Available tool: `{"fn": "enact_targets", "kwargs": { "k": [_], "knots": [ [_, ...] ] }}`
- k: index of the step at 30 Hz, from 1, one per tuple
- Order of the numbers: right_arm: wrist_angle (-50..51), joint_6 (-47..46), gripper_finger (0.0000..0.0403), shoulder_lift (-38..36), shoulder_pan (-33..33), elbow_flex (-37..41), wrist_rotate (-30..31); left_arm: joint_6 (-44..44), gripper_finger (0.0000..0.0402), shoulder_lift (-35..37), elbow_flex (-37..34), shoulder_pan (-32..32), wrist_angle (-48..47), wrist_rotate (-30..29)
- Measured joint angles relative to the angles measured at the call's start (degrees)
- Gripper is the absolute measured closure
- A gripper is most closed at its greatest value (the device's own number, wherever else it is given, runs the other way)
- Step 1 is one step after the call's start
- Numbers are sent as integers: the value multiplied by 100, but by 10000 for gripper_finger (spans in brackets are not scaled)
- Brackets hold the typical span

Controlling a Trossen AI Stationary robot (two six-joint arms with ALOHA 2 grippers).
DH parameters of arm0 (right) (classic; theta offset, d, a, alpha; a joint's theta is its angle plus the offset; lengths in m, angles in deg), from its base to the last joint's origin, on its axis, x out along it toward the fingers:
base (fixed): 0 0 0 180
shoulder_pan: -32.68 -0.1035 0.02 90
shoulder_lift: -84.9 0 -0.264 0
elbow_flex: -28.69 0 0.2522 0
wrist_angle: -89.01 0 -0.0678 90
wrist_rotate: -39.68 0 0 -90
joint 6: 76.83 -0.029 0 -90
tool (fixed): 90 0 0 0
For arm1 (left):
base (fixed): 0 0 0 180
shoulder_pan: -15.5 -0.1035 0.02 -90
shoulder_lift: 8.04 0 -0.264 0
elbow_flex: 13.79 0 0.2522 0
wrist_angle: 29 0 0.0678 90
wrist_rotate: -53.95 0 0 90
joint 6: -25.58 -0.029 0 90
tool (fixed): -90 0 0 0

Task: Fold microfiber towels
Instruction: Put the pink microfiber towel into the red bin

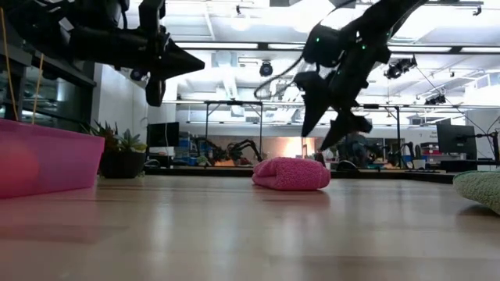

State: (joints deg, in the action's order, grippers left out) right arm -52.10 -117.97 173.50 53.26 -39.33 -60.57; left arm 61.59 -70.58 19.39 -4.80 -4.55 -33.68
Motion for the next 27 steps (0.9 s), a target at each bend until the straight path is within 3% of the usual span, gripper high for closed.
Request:
{"fn": "enact_targets", "kwargs": {
  "k": [11,27],
  "knots": [
    [-79,-680,153,502,-173,0,-112,-15,401,-2,2,0,-145,62],
    [-936,-1066,153,1363,-326,0,-989,-13,401,-2,2,0,-292,260]
  ]
}}
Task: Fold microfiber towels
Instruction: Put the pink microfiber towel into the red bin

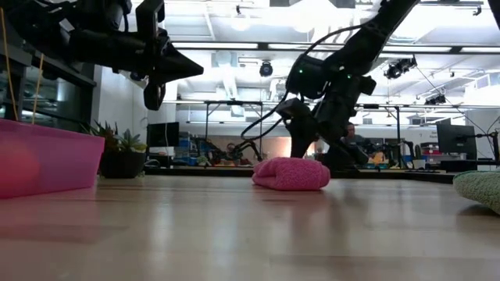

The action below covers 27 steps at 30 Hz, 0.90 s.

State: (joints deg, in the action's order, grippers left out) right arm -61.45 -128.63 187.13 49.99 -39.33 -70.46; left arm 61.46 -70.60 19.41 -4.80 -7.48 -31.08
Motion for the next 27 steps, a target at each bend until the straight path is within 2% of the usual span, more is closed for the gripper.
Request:
{"fn": "enact_targets", "kwargs": {
  "k": [9,19,23,27],
  "knots": [
    [-598,-358,153,36,-78,2,4,2,401,0,0,-14,-77,-28],
    [-959,-535,157,428,-115,-9,16,78,402,0,0,-37,-126,-13],
    [-997,-419,187,442,-127,-6,250,103,401,0,0,-37,-129,-13],
    [-999,-290,250,458,-133,0,450,149,401,0,0,-37,-127,-15]
  ]
}}
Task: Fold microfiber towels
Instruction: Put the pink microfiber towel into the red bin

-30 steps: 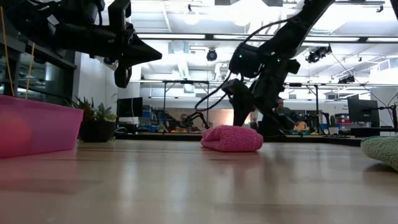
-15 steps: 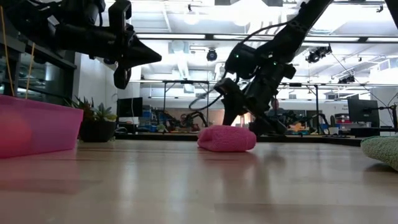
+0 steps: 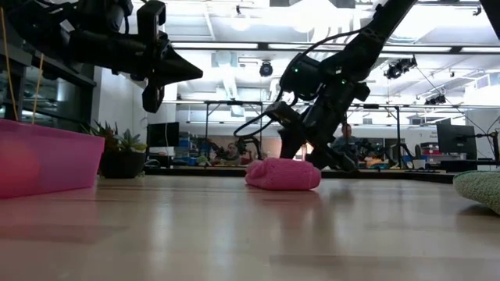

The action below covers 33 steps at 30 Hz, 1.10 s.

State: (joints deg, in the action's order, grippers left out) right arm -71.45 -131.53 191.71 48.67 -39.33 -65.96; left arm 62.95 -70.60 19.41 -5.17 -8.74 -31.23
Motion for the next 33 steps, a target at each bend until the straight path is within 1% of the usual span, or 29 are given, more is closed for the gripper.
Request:
{"fn": "enact_targets", "kwargs": {
  "k": [5,6,7,11,14,16,18,22,24,28,30,33],
  "knots": [
    [-48,240,364,14,11,8,82,-19,402,0,0,0,0,-3],
    [-97,287,382,16,11,8,80,-49,401,0,0,0,0,-5],
    [-175,339,391,1,18,10,77,-57,401,0,0,0,2,-7],
    [-278,589,396,-137,154,14,45,-4,401,1,0,-70,7,62],
    [-261,1015,399,-454,345,13,-46,7,402,7,0,-189,73,305],
    [-185,1363,400,-748,506,13,-144,93,401,63,28,-299,88,510],
    [-184,1818,401,-1069,674,13,-395,103,402,101,132,-417,80,697],
    [-21,2873,402,-1670,878,-95,-783,-205,402,113,491,-628,-84,762],
    [133,3540,402,-1901,859,-190,-900,-469,401,75,807,-734,-430,740],
    [426,4766,402,-2140,668,-467,-955,-1233,385,-40,1636,-962,-1810,648],
    [703,5338,402,-2141,544,-646,-931,-1691,366,-166,2064,-1051,-2284,634],
    [1156,6047,402,-2130,334,-886,-567,-1988,325,-401,2578,-1140,-2581,695]
  ]
}}
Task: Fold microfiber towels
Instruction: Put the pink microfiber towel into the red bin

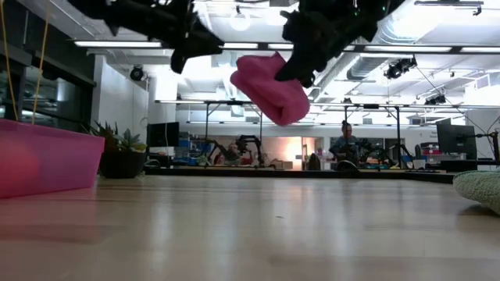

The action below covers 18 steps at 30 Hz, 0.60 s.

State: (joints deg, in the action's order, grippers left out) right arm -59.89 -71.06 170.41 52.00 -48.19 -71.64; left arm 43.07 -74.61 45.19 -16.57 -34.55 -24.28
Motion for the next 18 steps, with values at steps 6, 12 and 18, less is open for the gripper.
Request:
{"fn": "enact_targets", "kwargs": {
  "k": [6,12,18],
  "knots": [
    [143,353,402,0,-172,-177,472,246,225,-506,721,-141,-585,715],
    [149,335,403,0,-176,-179,476,421,138,-946,1142,-138,-1075,1497],
    [130,515,403,0,-176,-179,410,495,97,-1397,1551,-139,-1515,1702]
  ]
}}
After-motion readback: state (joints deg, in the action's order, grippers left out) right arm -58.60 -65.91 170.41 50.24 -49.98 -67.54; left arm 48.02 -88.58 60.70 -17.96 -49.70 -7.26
